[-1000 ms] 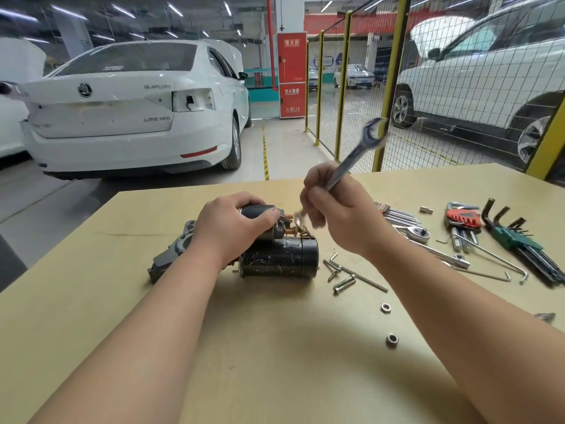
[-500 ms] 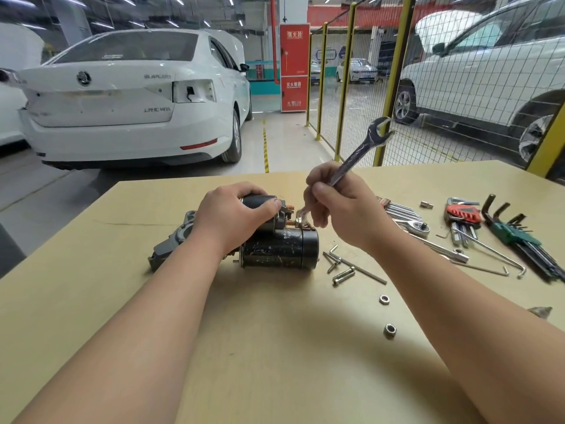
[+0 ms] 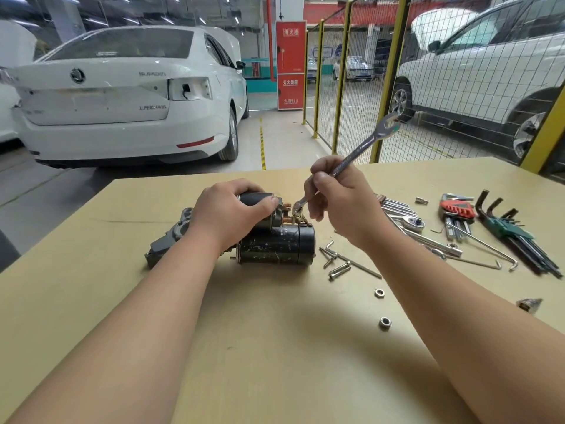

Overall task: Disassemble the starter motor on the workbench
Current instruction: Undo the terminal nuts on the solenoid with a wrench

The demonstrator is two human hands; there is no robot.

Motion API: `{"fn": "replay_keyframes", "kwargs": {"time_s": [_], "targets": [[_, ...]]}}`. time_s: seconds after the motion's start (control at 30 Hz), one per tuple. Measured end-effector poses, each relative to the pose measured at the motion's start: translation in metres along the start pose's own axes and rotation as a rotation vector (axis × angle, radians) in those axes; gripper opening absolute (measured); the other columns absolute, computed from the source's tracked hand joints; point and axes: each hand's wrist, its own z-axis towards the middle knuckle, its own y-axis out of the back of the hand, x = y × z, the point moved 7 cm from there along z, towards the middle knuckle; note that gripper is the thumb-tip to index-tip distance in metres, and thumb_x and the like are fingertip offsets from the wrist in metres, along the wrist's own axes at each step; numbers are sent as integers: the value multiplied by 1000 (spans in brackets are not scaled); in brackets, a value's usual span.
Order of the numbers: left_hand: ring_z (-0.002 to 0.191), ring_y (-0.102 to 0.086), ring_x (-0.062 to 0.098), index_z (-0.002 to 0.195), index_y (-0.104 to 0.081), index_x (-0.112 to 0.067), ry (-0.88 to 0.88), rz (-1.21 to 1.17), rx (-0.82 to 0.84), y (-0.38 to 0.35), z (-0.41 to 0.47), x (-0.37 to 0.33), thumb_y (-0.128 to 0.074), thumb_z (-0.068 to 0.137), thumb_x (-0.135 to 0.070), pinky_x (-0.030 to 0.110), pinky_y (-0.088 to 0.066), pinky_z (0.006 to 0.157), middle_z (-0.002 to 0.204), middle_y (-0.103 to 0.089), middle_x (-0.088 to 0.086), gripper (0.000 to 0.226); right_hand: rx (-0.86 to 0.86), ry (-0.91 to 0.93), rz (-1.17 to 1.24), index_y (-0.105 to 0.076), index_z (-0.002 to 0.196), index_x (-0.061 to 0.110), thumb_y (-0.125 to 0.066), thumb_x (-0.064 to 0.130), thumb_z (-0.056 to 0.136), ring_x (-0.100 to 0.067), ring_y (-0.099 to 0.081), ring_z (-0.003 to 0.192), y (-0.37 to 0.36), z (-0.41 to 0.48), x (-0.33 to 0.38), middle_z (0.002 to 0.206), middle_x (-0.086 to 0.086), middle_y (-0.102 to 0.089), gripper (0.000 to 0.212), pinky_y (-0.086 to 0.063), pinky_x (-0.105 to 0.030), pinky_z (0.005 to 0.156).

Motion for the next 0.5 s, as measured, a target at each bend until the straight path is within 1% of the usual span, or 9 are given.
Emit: {"fn": "replay_keyframes", "kwargs": {"time_s": [0.07, 0.1, 0.17, 0.23, 0.27, 0.4, 0.47, 0.5], "targets": [[75, -56, -6, 79, -68, -42, 6, -3, 5, -1, 1, 0, -50, 59, -72, 18, -38, 57, 75, -64, -25, 40, 66, -55, 96, -44, 89, 11, -31, -5, 96, -18, -37, 38, 2, 0, -1, 52, -2, -52, 22, -29, -23, 37], [76, -56, -5, 79, -68, -42, 8, -4, 5, -1, 1, 0, -50, 59, -72, 18, -38, 57, 75, -64, -25, 40, 70, -61, 121, -44, 89, 11, -30, -5, 95, -18, -35, 37, 4, 0, -1, 51, -1, -51, 22, -27, -23, 36], [77, -56, -5, 80, -69, -42, 2, -2, 3, 0, 1, 0, -50, 59, -71, 19, -38, 58, 76, -65, -24, 41, -5, -26, 89, -44, 89, 12, -31, -5, 95, -19, -37, 38, 13, 1, 0, 51, -1, -53, 23, -28, -26, 38], [77, -56, -4, 82, -69, -41, -6, 2, 3, 0, 1, 0, -50, 61, -71, 19, -38, 57, 77, -65, -23, 41, -85, 16, 53, -42, 90, 12, -31, -5, 96, -20, -40, 41, 17, 2, -1, 54, -1, -55, 22, -32, -28, 40], [77, -56, -4, 82, -69, -41, -8, 2, 4, 0, 1, 0, -50, 61, -71, 19, -38, 57, 77, -65, -23, 41, -99, 27, 40, -42, 90, 12, -31, -5, 97, -21, -43, 43, 16, 1, -1, 57, -2, -55, 21, -35, -28, 41], [78, -56, -3, 83, -69, -40, -14, 9, 6, -1, 0, -1, -51, 63, -70, 20, -40, 58, 79, -65, -23, 41, -67, 13, 31, -41, 89, 13, -32, -5, 98, -23, -45, 48, 1, -1, -4, 63, -7, -54, 22, -39, -27, 43], [79, -55, -4, 84, -69, -40, -17, 14, 8, -1, 0, -1, -50, 63, -71, 20, -41, 59, 80, -64, -23, 42, -34, -12, 43, -41, 88, 13, -31, -5, 97, -22, -43, 45, -1, -1, -4, 59, -5, -53, 22, -36, -27, 41], [79, -55, -4, 84, -69, -40, -14, 11, 6, 0, 0, -1, -50, 62, -71, 20, -41, 59, 80, -64, -23, 42, 16, -45, 71, -41, 89, 12, -31, -5, 97, -21, -41, 42, -2, -2, -4, 56, -4, -52, 21, -33, -26, 39]]}}
